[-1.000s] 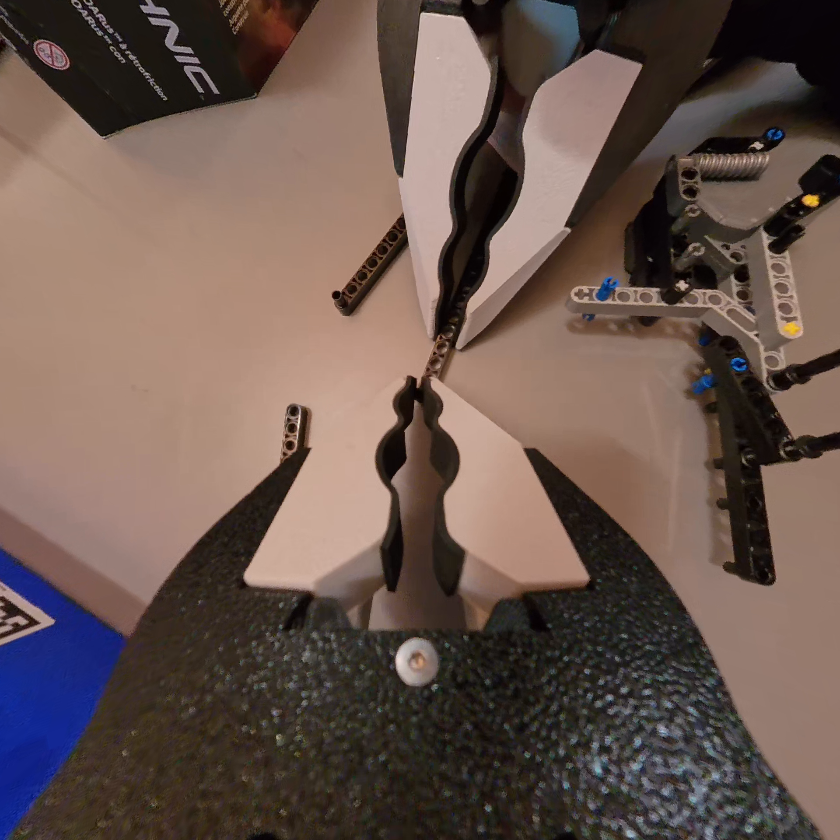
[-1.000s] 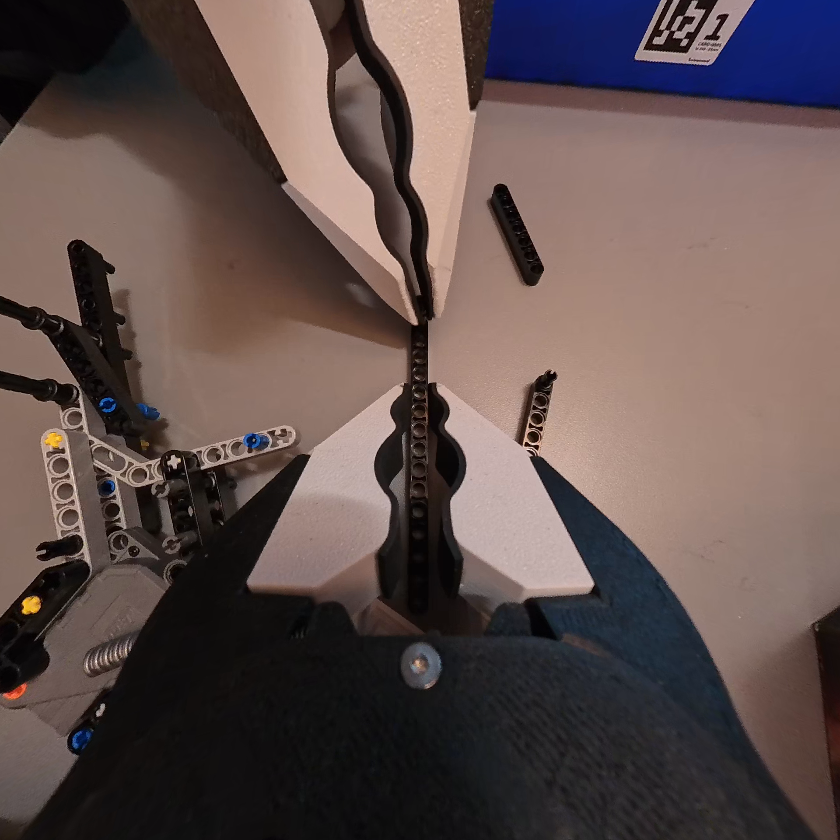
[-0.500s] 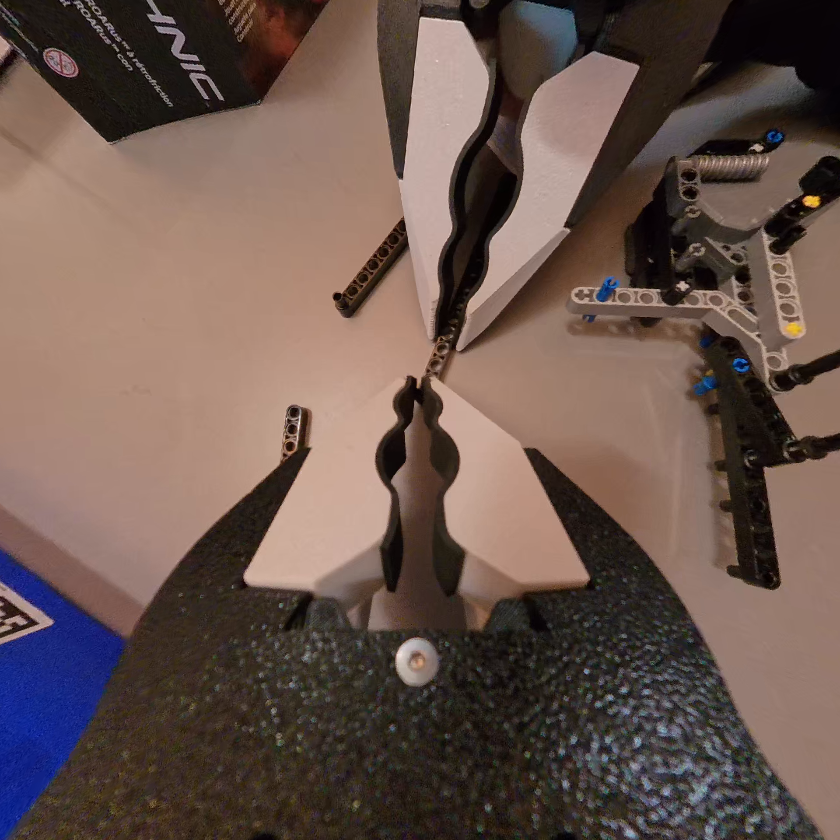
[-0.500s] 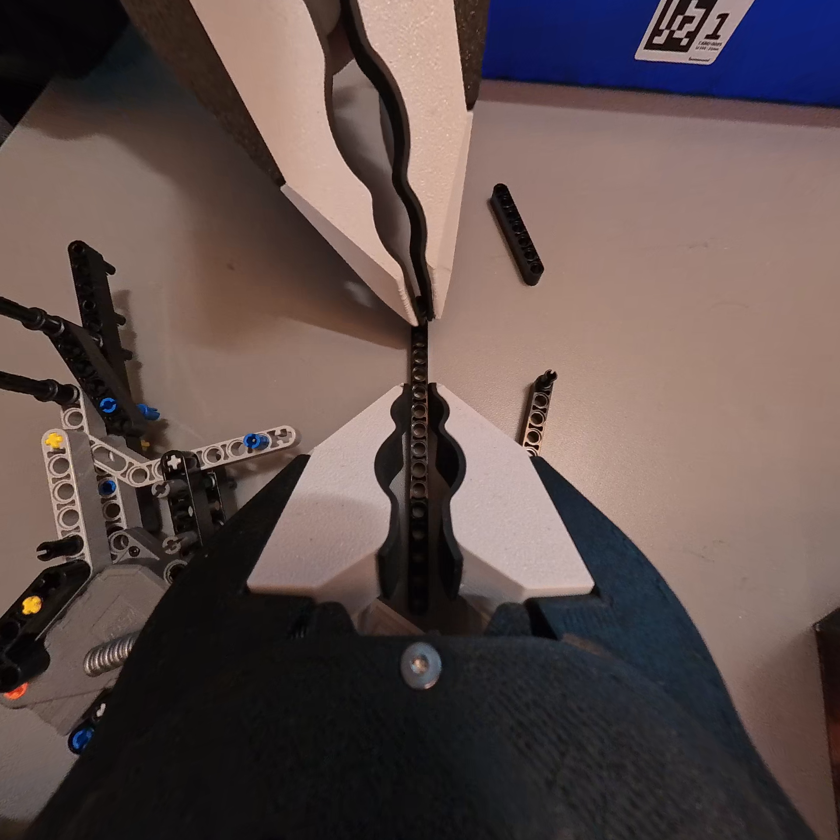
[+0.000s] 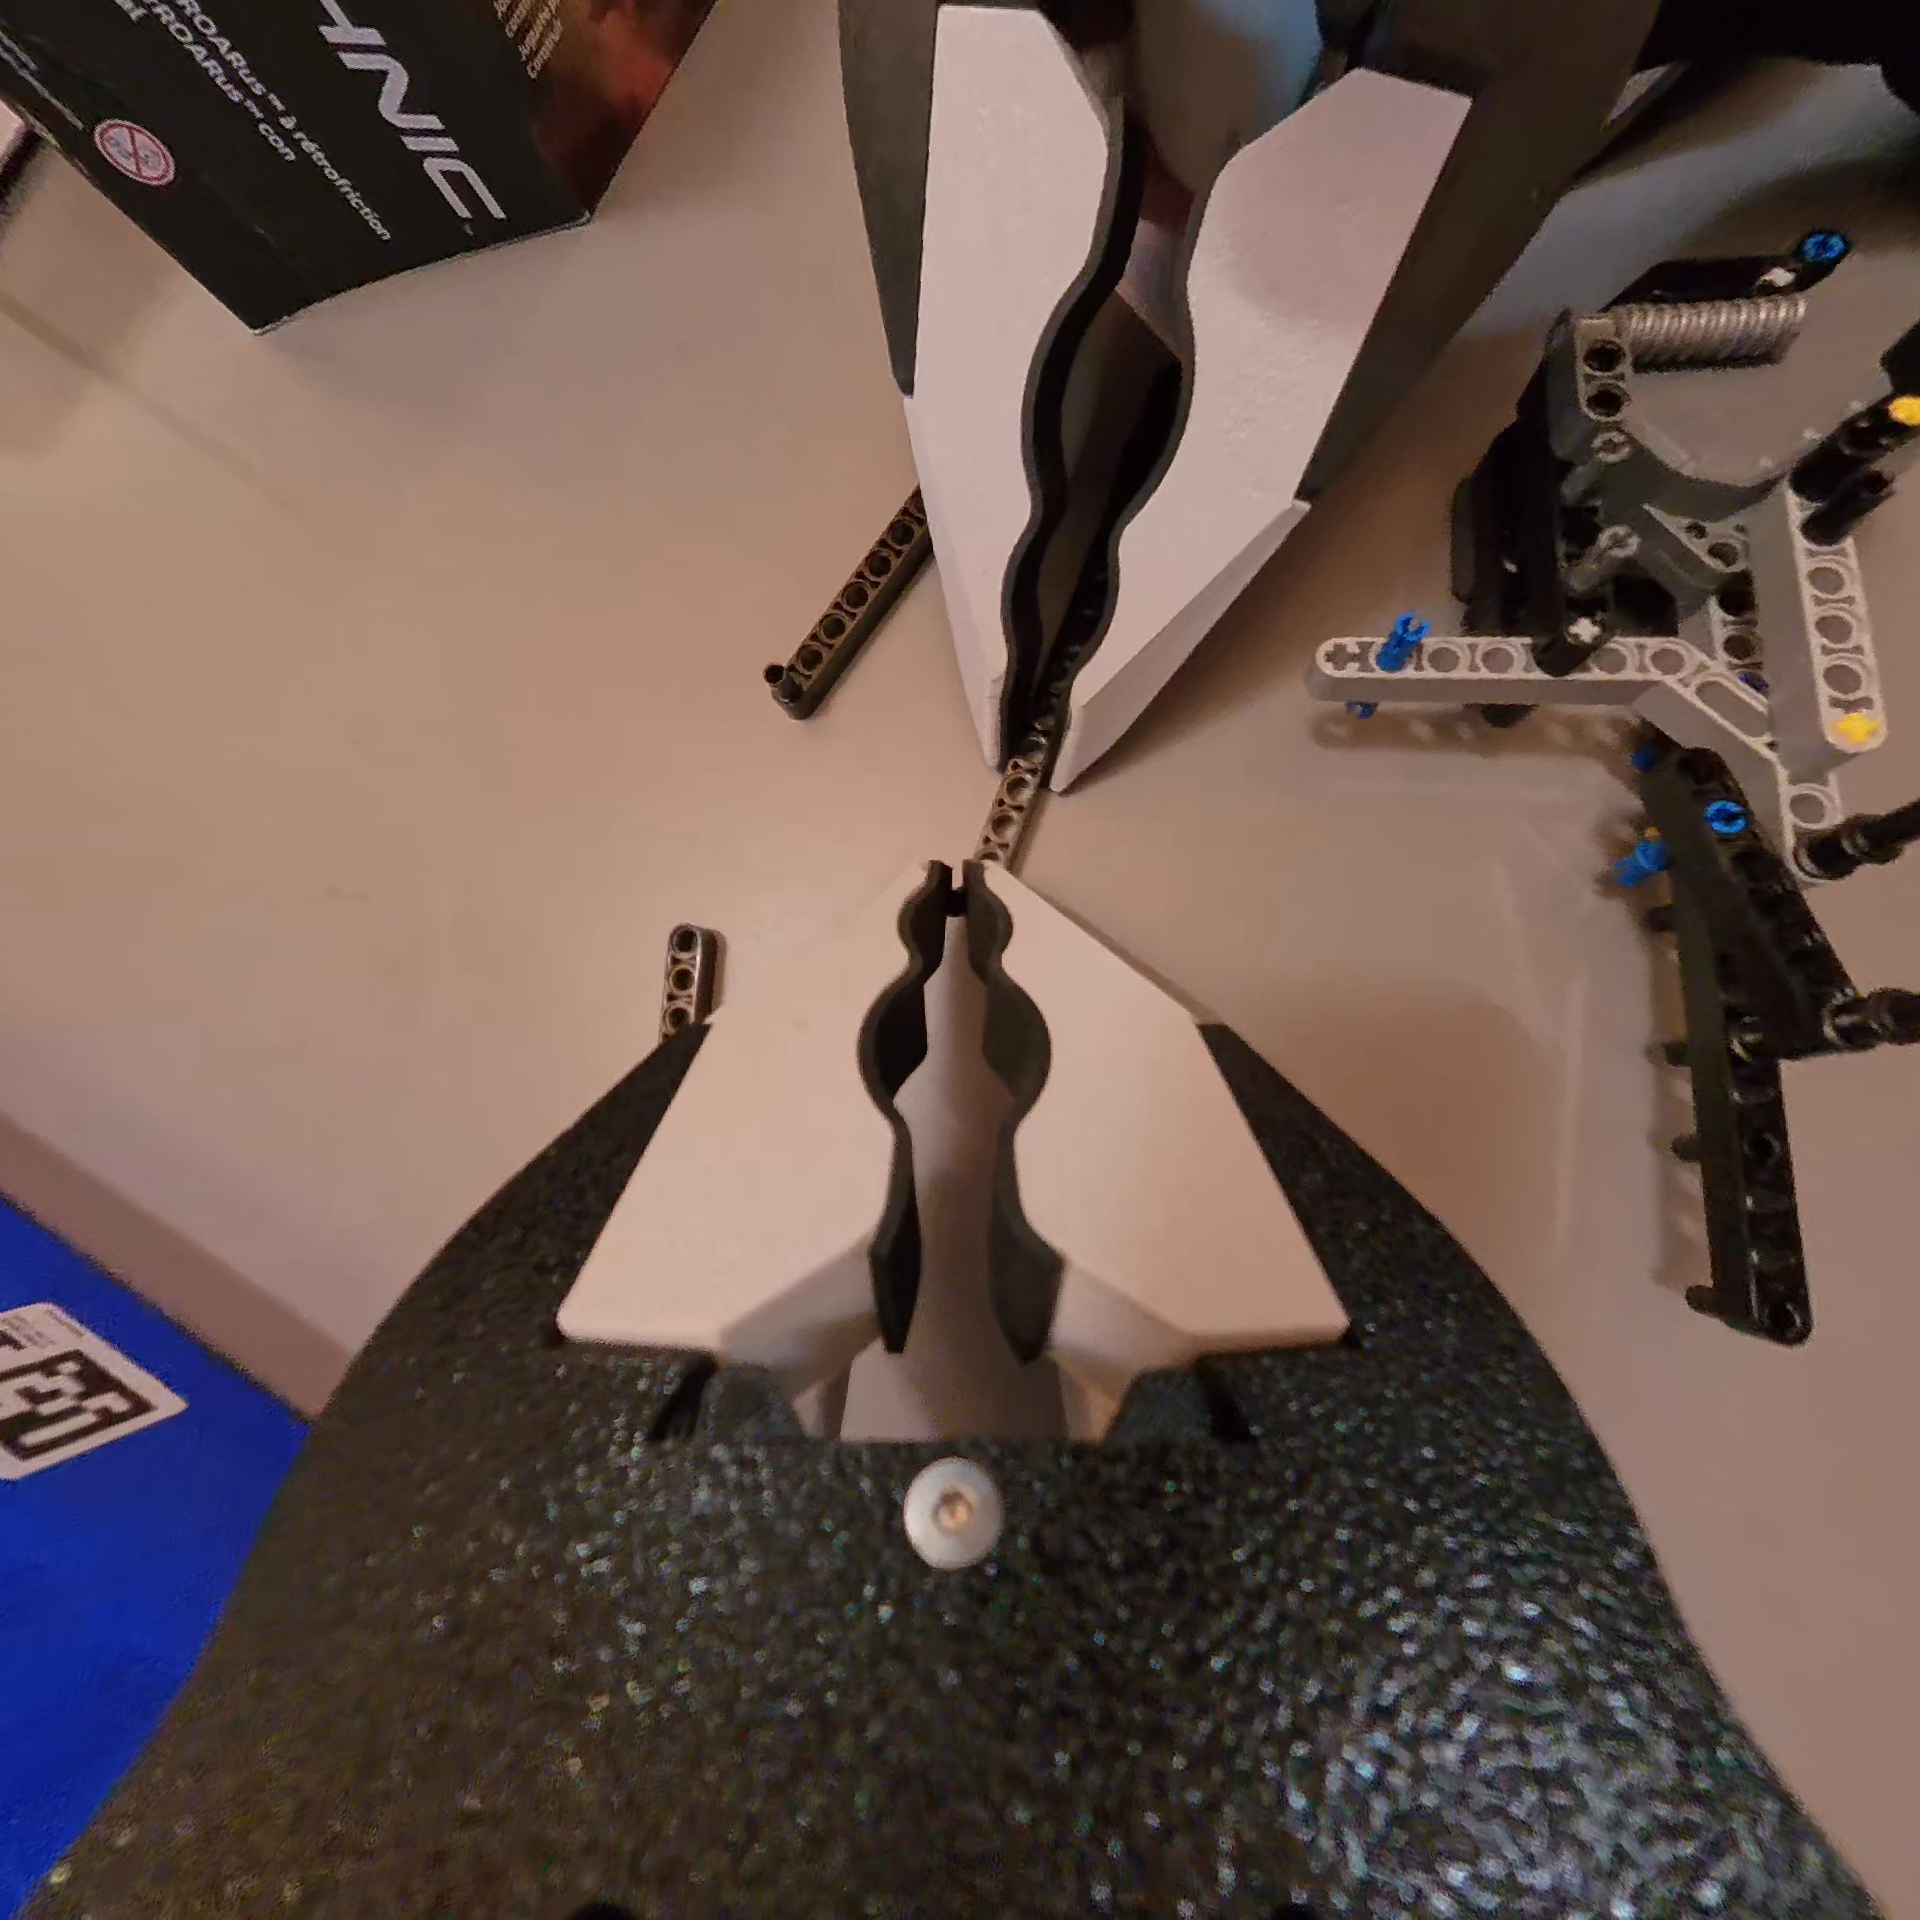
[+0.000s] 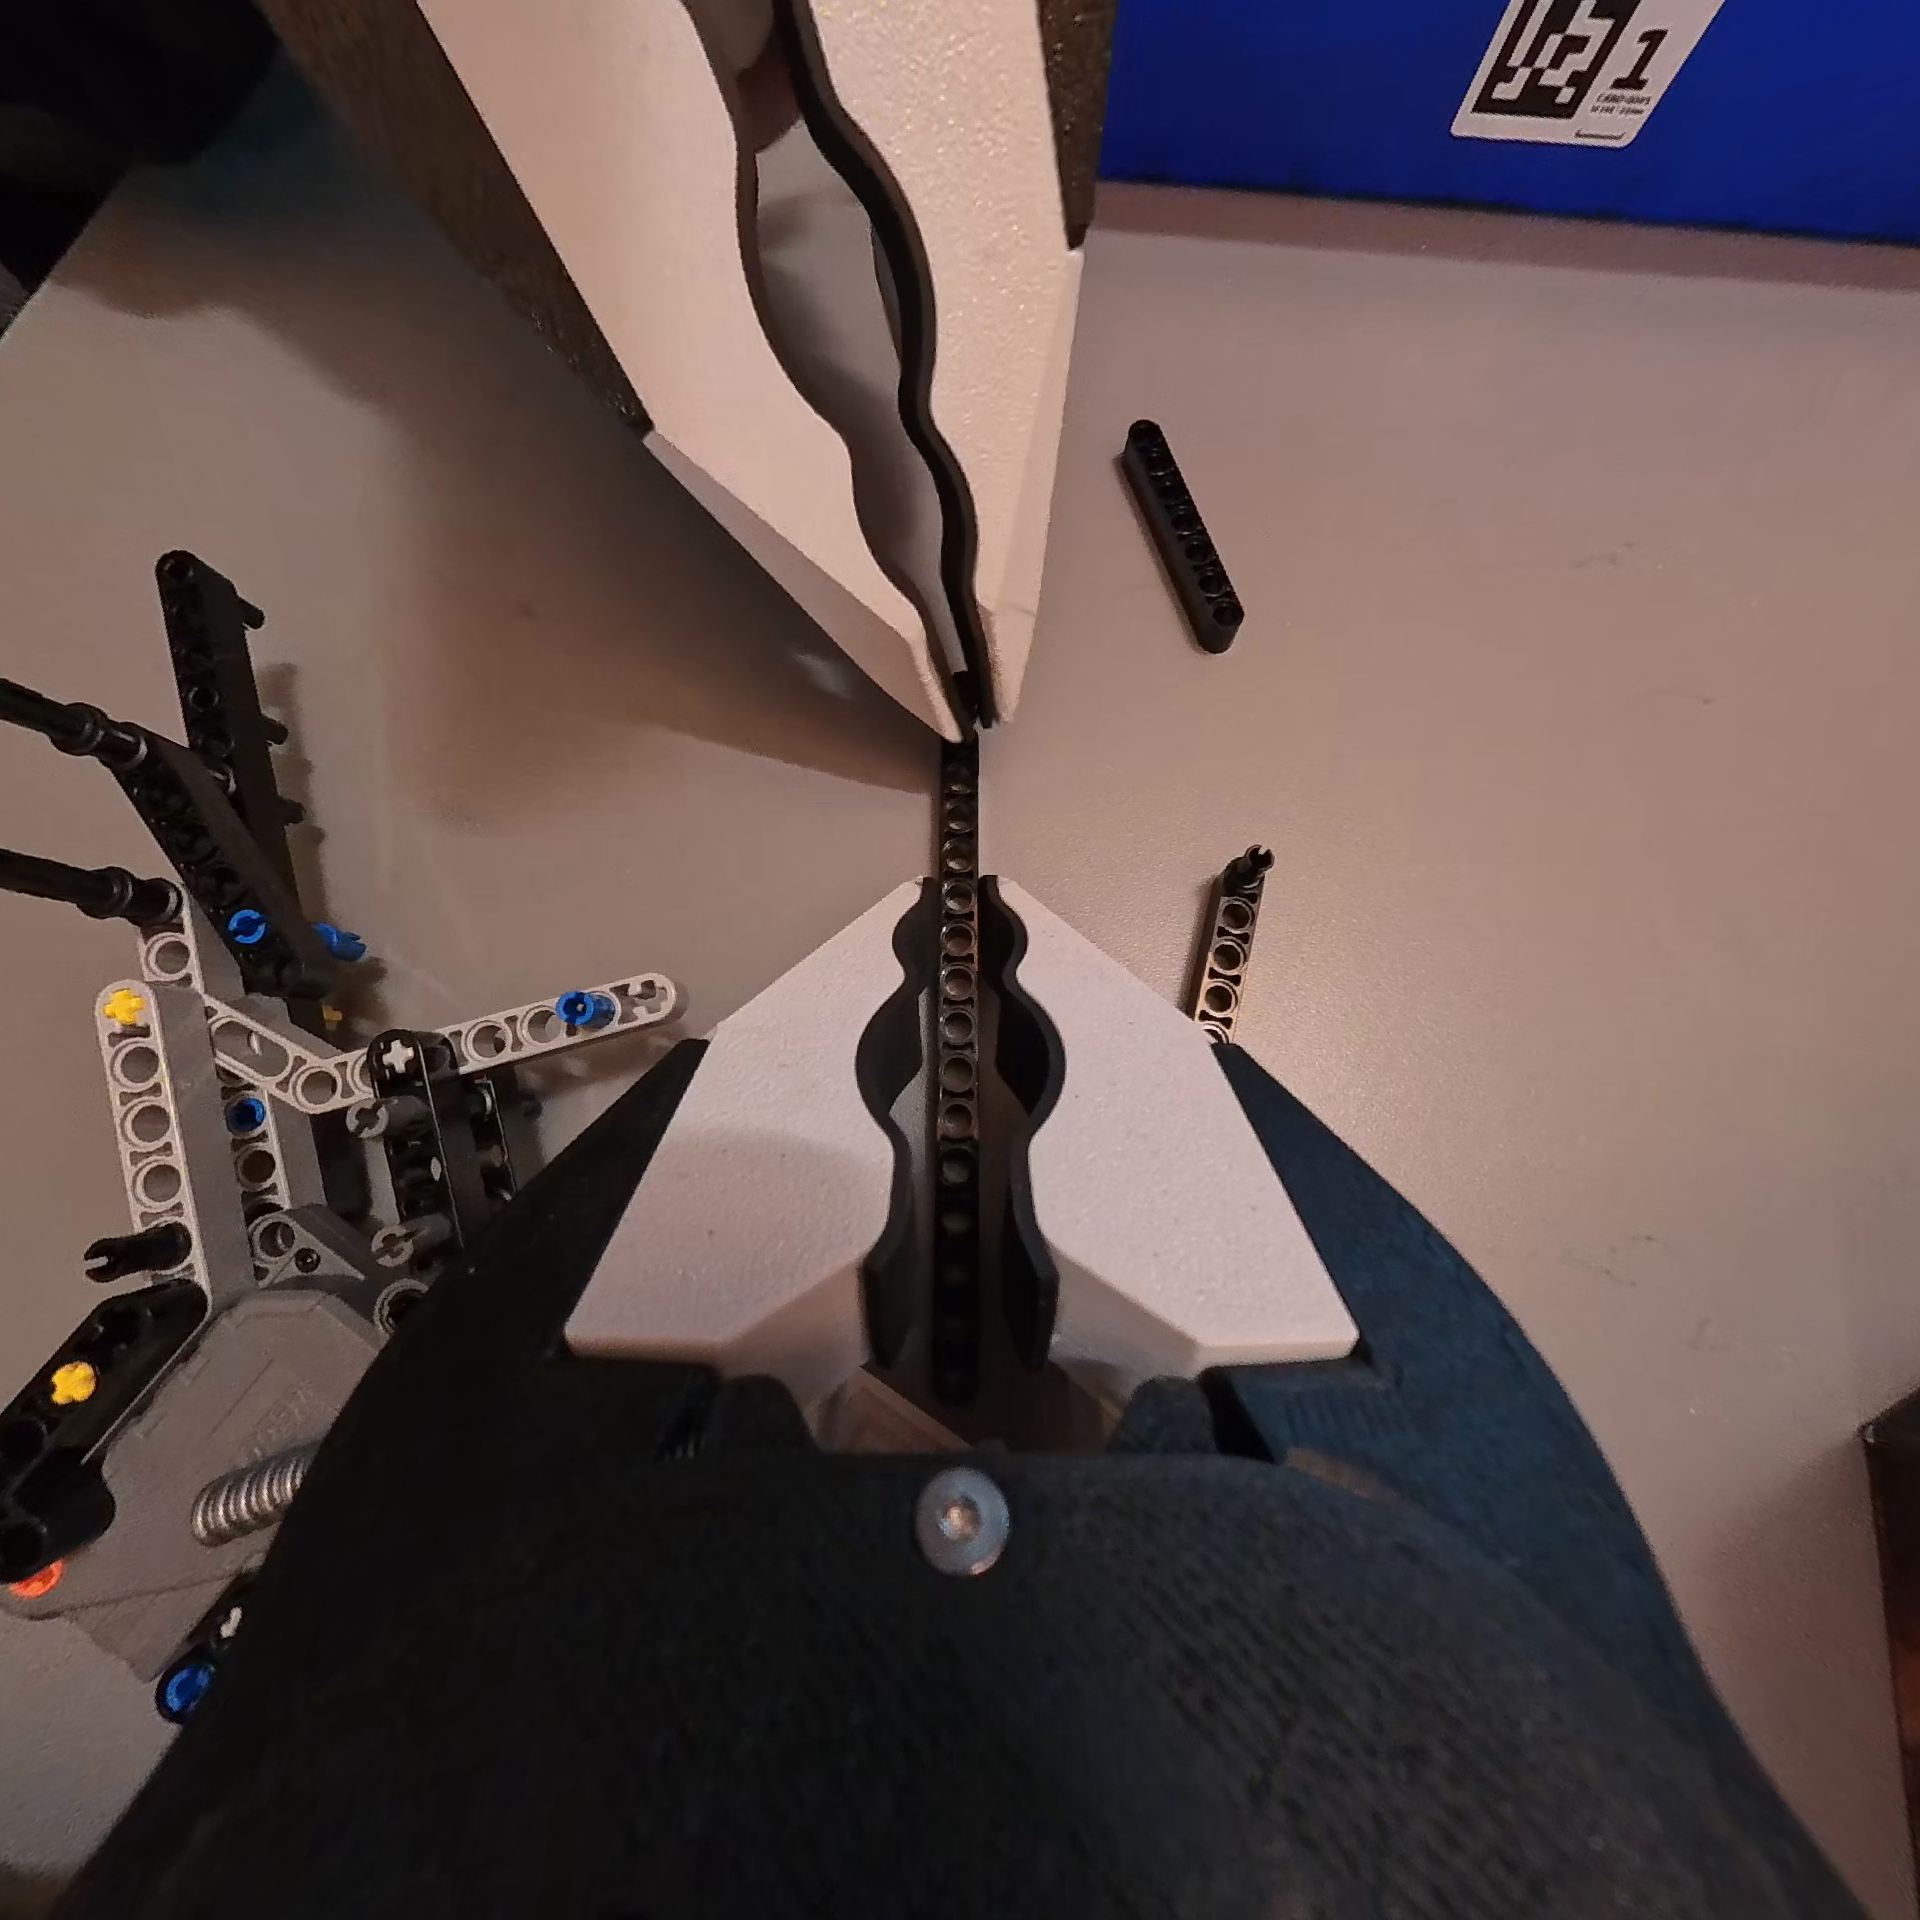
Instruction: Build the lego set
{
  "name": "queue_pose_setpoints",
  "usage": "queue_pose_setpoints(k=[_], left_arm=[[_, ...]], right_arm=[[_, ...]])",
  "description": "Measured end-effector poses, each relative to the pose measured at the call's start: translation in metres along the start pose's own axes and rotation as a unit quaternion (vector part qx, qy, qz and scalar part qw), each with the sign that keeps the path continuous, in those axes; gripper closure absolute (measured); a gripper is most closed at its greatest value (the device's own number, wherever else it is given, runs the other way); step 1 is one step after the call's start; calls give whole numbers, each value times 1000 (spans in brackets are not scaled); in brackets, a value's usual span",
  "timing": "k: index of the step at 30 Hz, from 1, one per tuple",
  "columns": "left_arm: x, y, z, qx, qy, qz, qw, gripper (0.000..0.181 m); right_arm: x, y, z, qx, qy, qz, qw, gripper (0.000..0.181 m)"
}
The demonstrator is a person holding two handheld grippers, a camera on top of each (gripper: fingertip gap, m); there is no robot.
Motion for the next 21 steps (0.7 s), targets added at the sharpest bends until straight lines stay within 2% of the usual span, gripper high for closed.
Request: queue_pose_setpoints(k=[4, 5, 6, 7, 9, 12, 15, 19, 21], left_arm=[[4, 5, 5, 3, -14, 6, 1000, 181], [11, 2, 10, 13, -28, -18, 999, 181], [12, 2, 11, 18, -18, -14, 1000, 181], [8, 3, 10, 10, -1, -4, 1000, 181], [-8, 15, 5, -13, 39, 102, 994, 181], [-11, 7, -6, -54, 22, 110, 992, 181], [-17, -1, -2, -102, -53, 133, 984, 181], [-41, -9, 3, -118, -62, 182, 974, 181], [-50, -20, 8, -114, -50, 166, 978, 176]], right_arm=[[0, 0, 0, -1, 0, 0, 1000, 176], [0, 0, 0, 0, -2, 0, 1000, 176], [1, 0, 1, 2, -8, 0, 1000, 176], [1, 0, 1, 2, -9, 0, 1000, 176], [0, 0, 1, 3, -7, 0, 1000, 176], [1, 0, 1, 3, -7, 0, 1000, 176], [0, 0, 1, 4, -7, 0, 1000, 176], [0, 0, 1, 4, -7, 0, 1000, 176], [0, 0, 1, 3, -7, 0, 1000, 176]])
Point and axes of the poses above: each gripper's, where its closed fingertips meet, x out along the fingers, y out of its top, z = x × y across the jaws, the point moved 8 cm from there along -x, back along the fingers, and after that the axes turned 1 degree about -z, right-handed, at the moved point
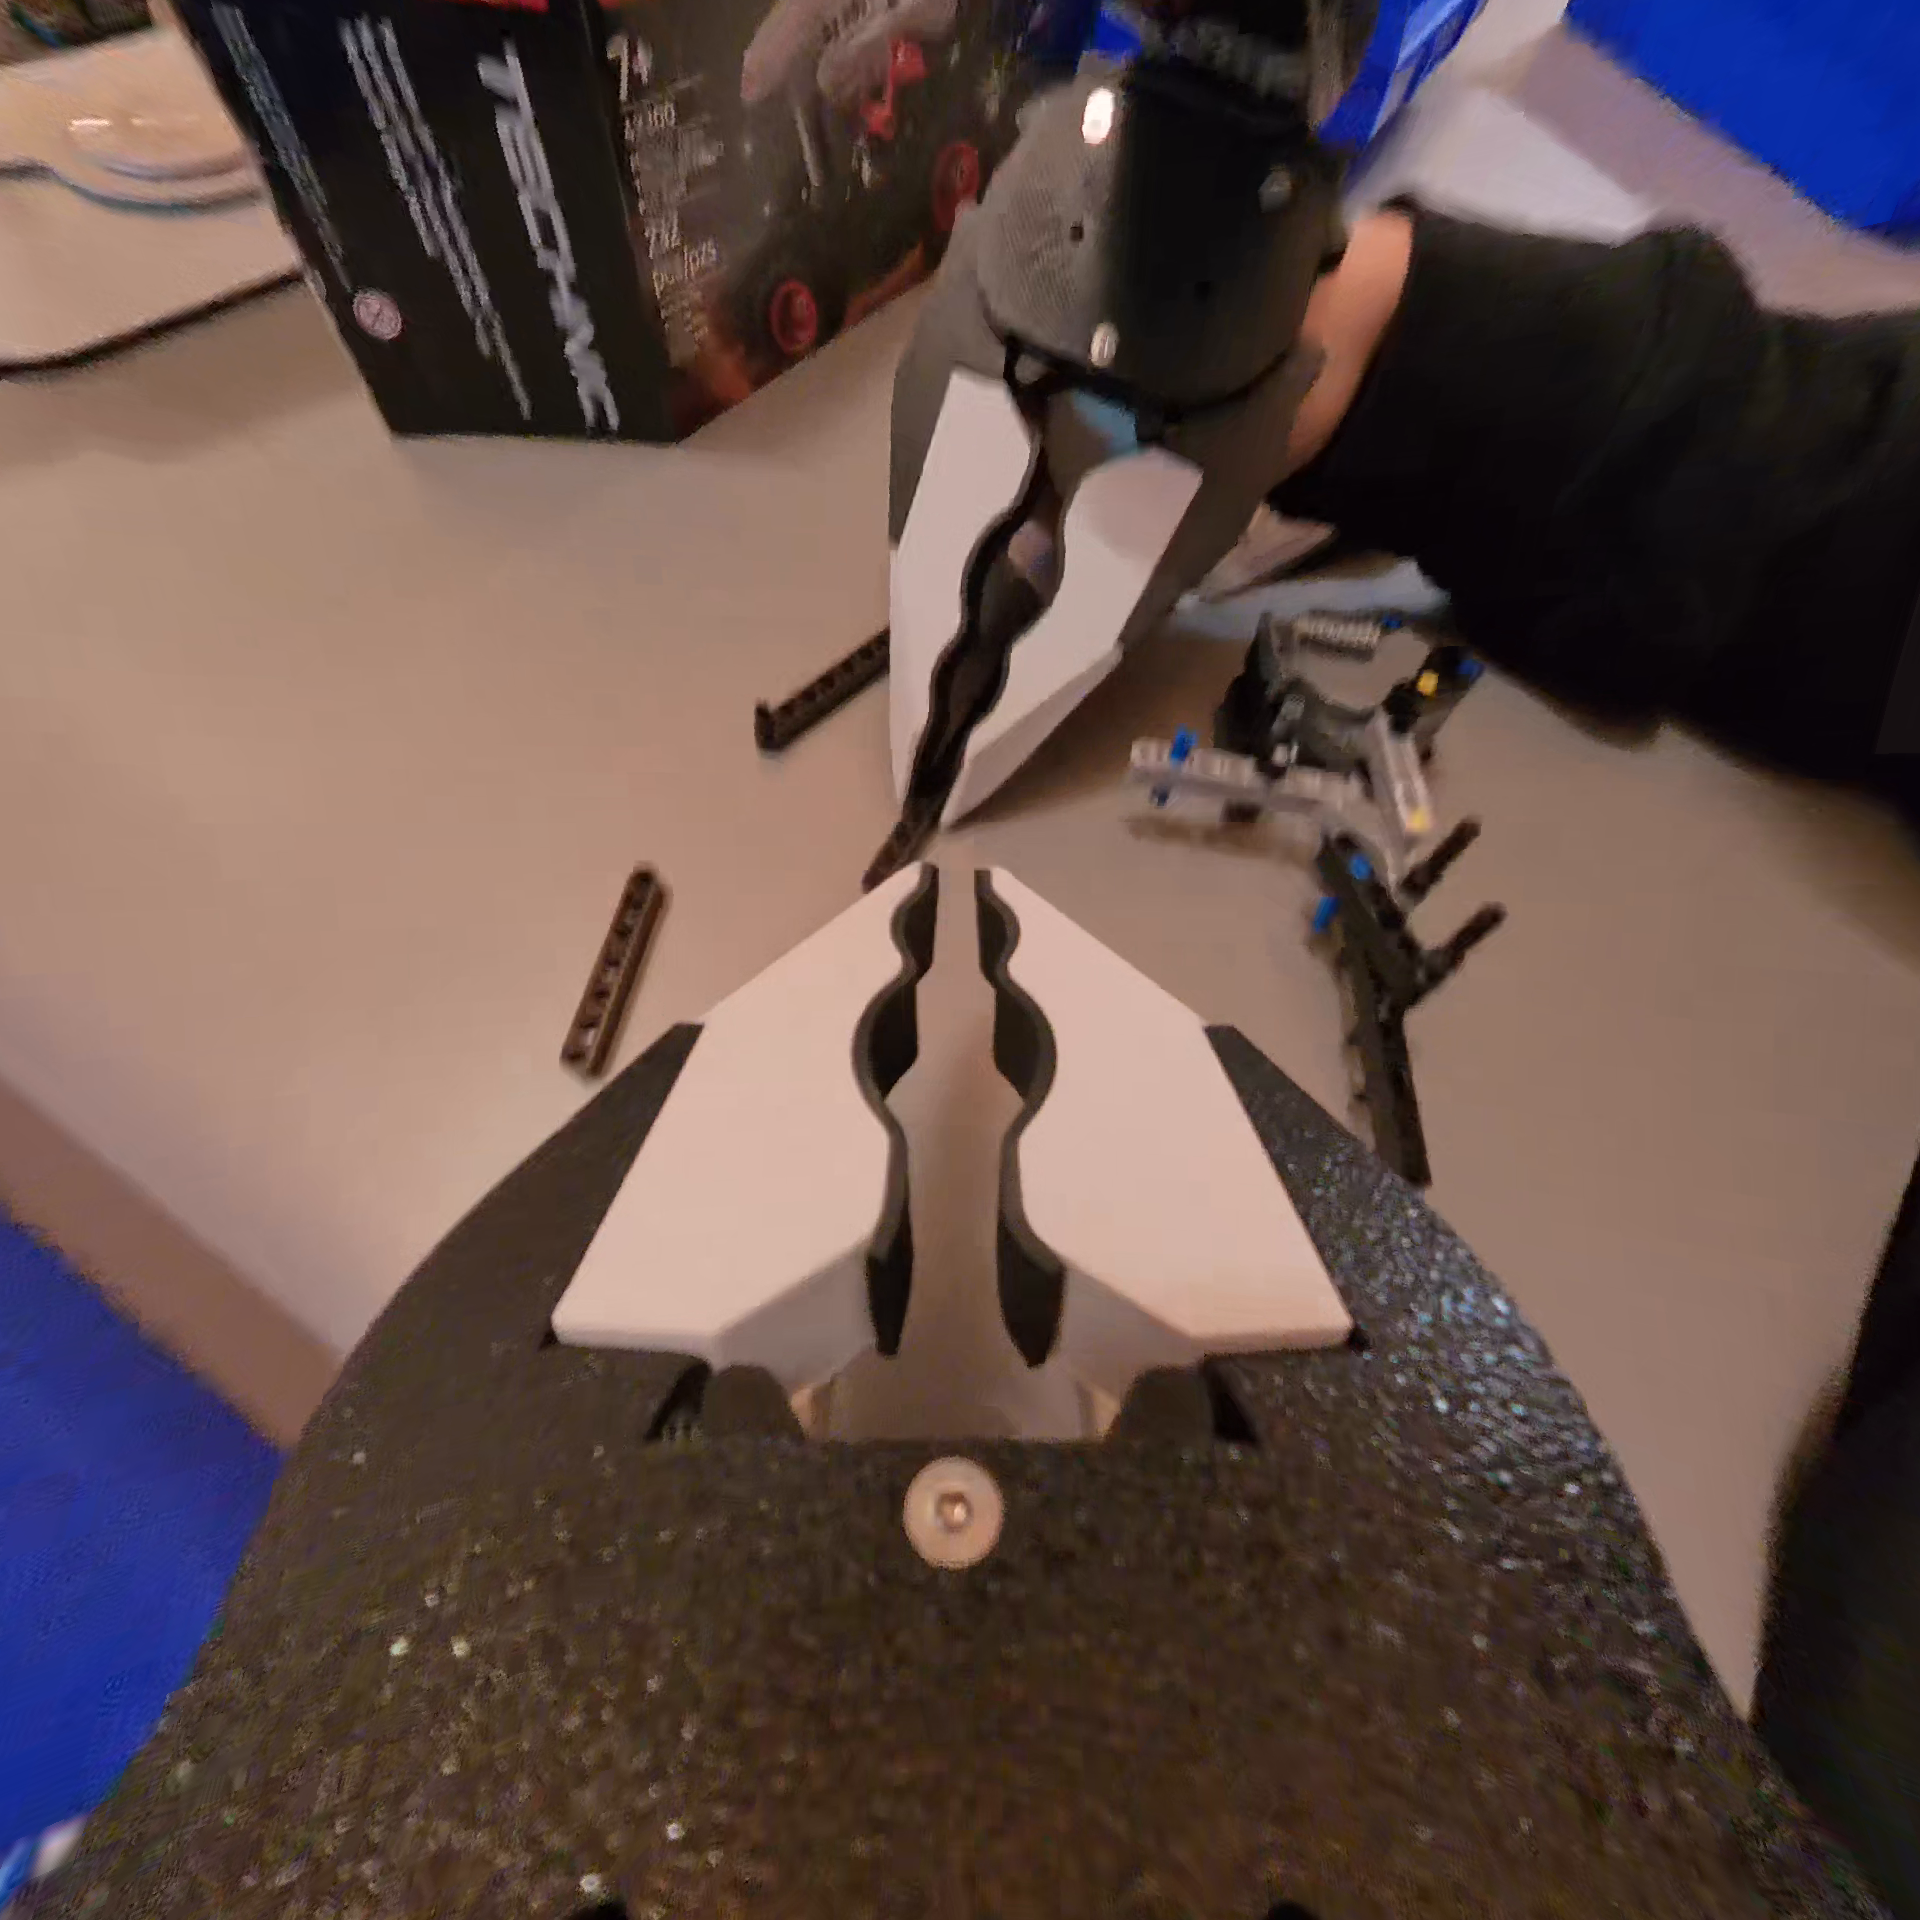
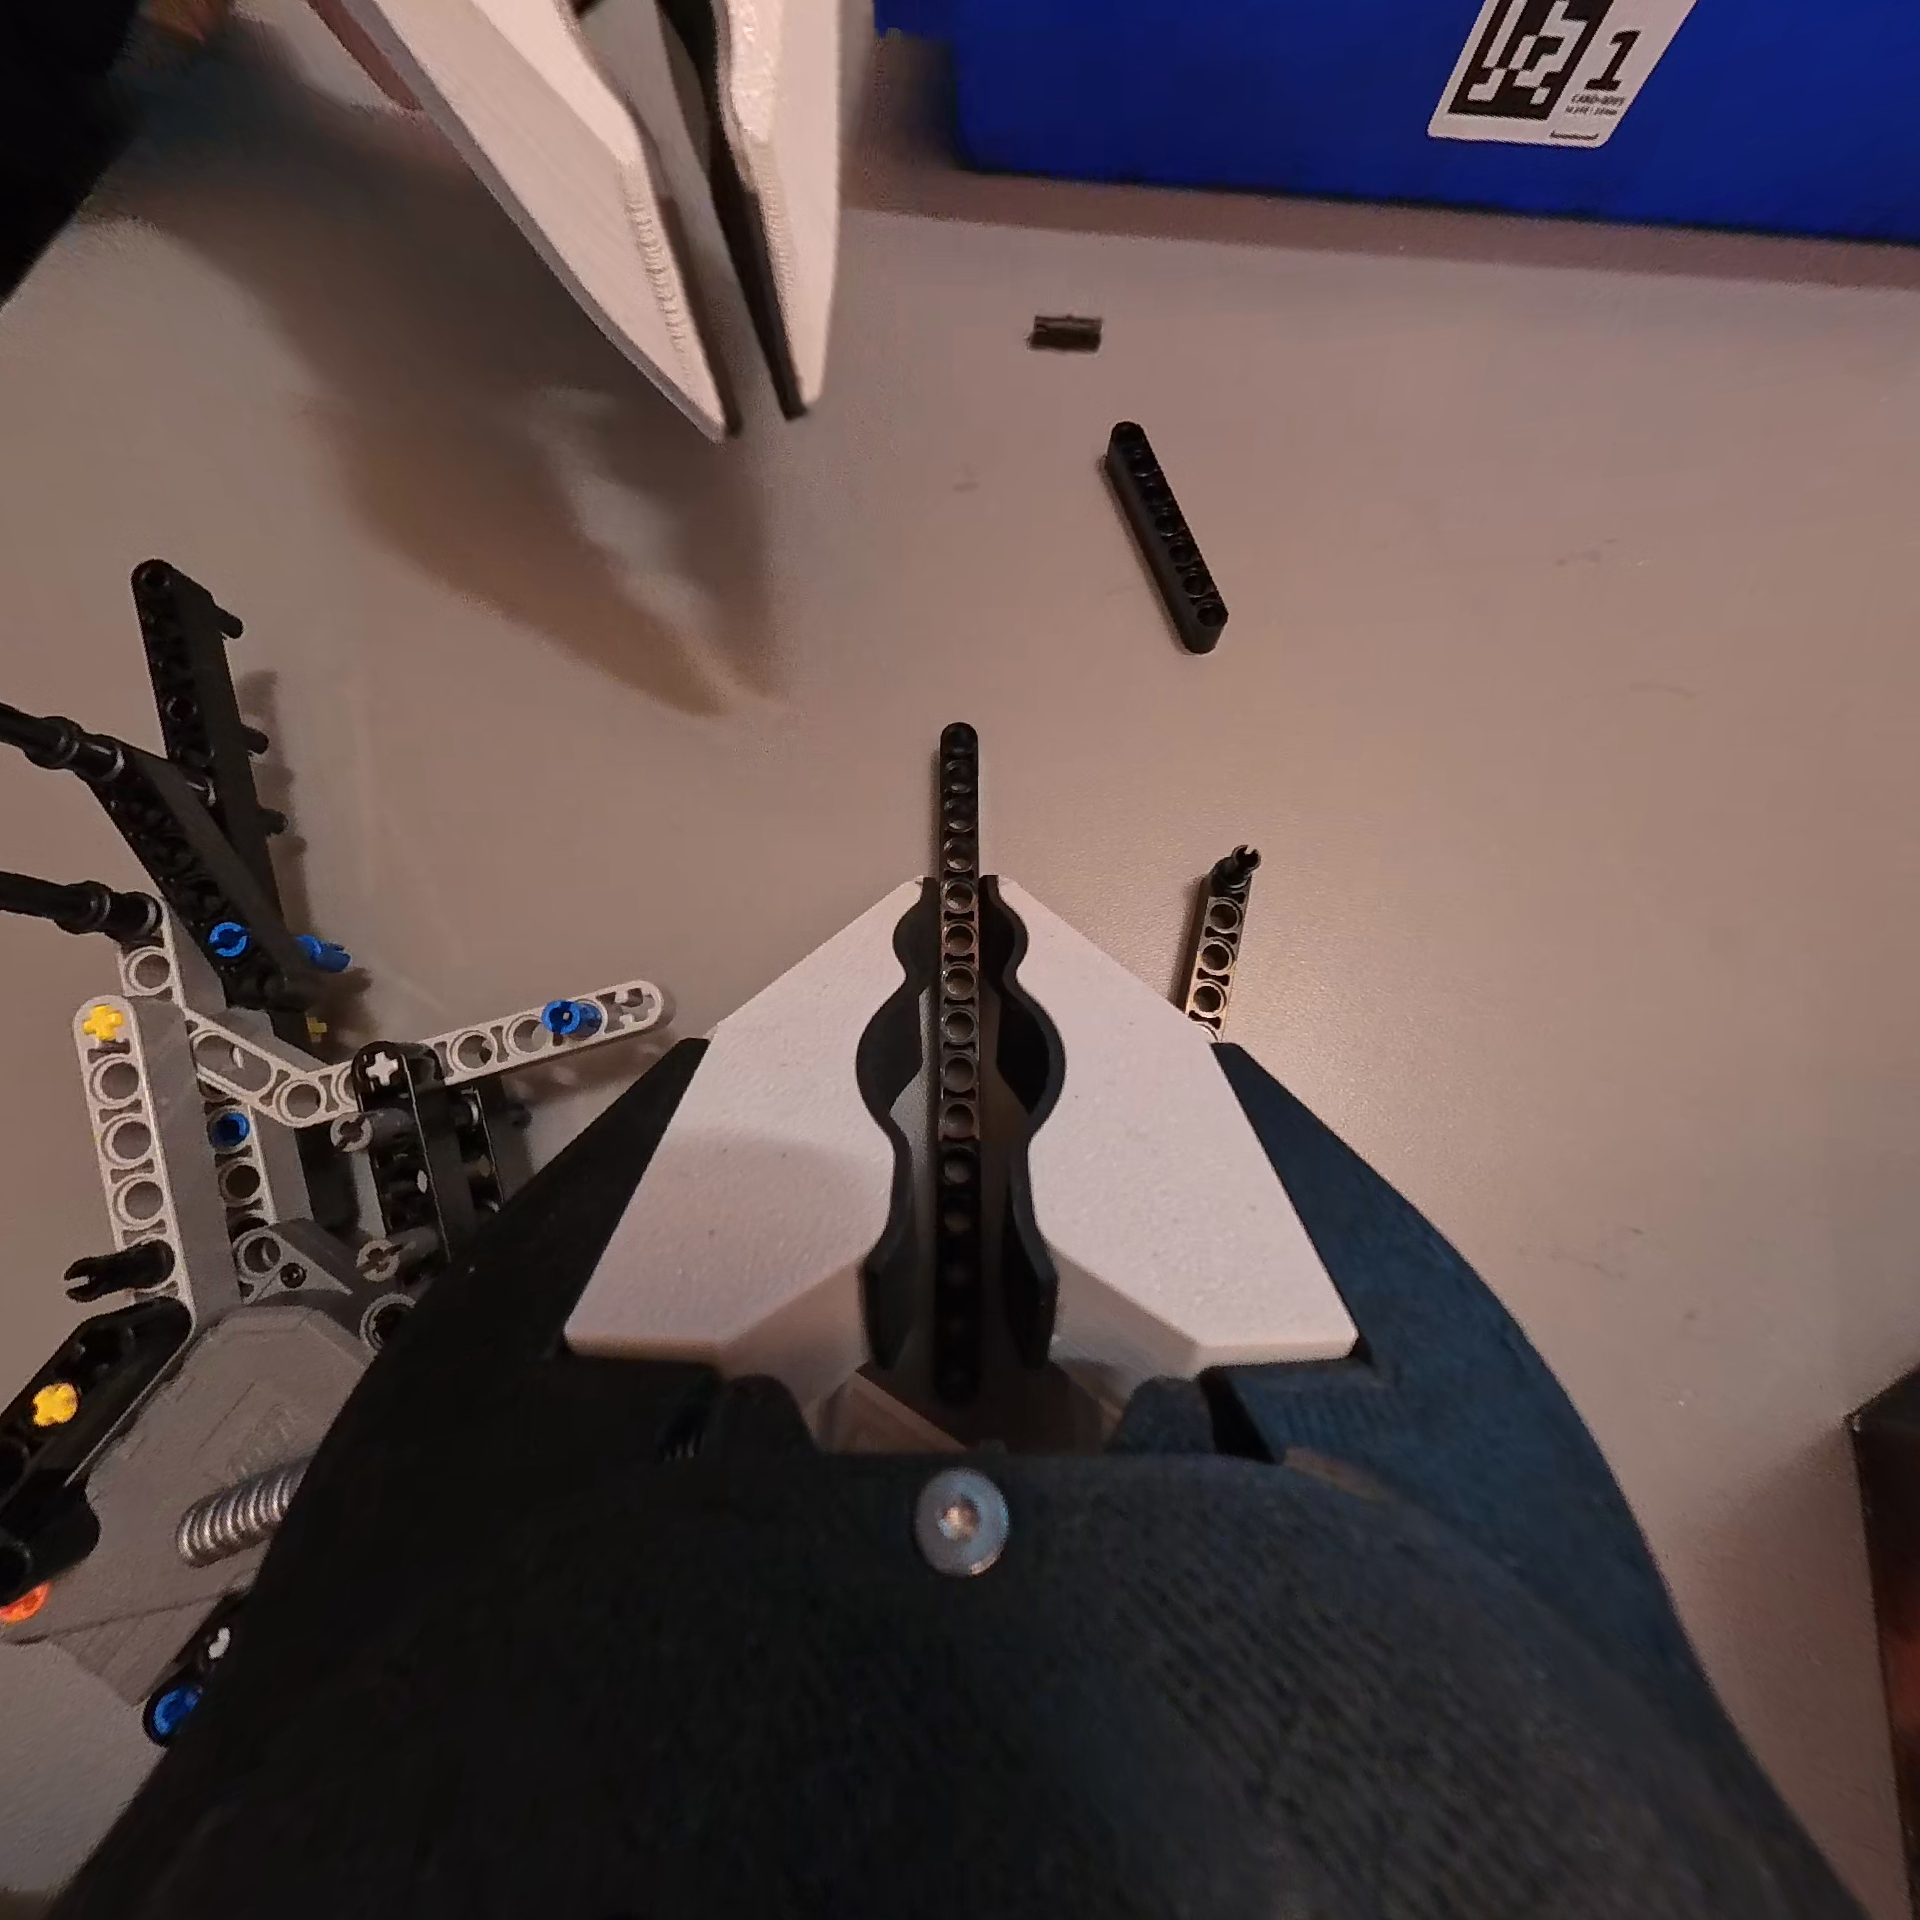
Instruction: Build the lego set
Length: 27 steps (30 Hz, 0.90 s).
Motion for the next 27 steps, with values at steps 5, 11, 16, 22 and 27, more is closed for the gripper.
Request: queue_pose_setpoints(k=[5, 11, 16, 22, 27], left_arm=[[-16, -38, 14, 6, 27, -104, 994, 168], [-26, -50, -14, -90, 215, -79, 969, 153], [-7, -54, -38, -100, 305, -92, 943, 150], [5, -49, -42, -141, 276, -77, 948, 172], [9, -46, -38, -94, 248, -89, 960, 178]], right_arm=[[0, 0, 0, 0, 0, 0, 1000, 176], [0, 0, 0, 1, 1, 0, 1000, 176], [0, 0, 0, 1, -2, 0, 1000, 176], [0, 0, 0, 1, -2, 0, 1000, 176], [0, 0, 0, 3, 0, 0, 1000, 176]])
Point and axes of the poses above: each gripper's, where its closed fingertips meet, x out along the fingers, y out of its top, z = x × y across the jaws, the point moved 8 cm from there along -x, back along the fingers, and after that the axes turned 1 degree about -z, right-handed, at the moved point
